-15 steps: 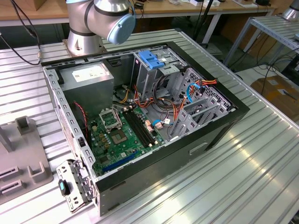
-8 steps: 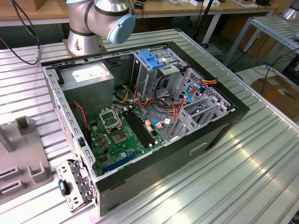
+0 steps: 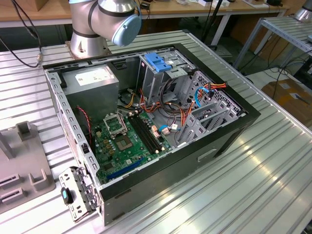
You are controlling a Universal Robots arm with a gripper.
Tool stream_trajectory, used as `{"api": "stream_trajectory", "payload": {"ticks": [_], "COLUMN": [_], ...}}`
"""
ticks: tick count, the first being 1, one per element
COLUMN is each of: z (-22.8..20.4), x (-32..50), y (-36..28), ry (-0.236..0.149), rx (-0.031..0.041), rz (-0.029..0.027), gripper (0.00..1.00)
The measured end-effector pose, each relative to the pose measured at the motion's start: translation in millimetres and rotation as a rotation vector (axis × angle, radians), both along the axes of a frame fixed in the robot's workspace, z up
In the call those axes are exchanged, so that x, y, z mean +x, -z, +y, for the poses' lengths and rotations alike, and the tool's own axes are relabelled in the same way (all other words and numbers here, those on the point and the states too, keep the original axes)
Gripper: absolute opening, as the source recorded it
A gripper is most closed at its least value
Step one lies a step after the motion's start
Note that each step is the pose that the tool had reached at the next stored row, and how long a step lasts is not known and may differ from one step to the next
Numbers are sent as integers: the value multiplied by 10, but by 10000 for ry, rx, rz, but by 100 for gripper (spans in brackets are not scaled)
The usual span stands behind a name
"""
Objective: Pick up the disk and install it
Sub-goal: 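Pick up the disk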
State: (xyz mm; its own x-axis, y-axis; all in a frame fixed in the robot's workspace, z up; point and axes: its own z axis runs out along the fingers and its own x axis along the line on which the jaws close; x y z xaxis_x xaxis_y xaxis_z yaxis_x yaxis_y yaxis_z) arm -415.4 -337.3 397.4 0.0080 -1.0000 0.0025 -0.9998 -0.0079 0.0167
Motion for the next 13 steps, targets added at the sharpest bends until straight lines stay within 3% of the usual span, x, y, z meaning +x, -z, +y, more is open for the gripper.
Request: {"api": "stream_trajectory", "payload": {"ticks": [7, 13], "z": [0, 0], "x": [0, 0], "y": [0, -42], "ry": [0, -1], "rx": [1, 0], "rz": [0, -1], "gripper": [35, 35]}}
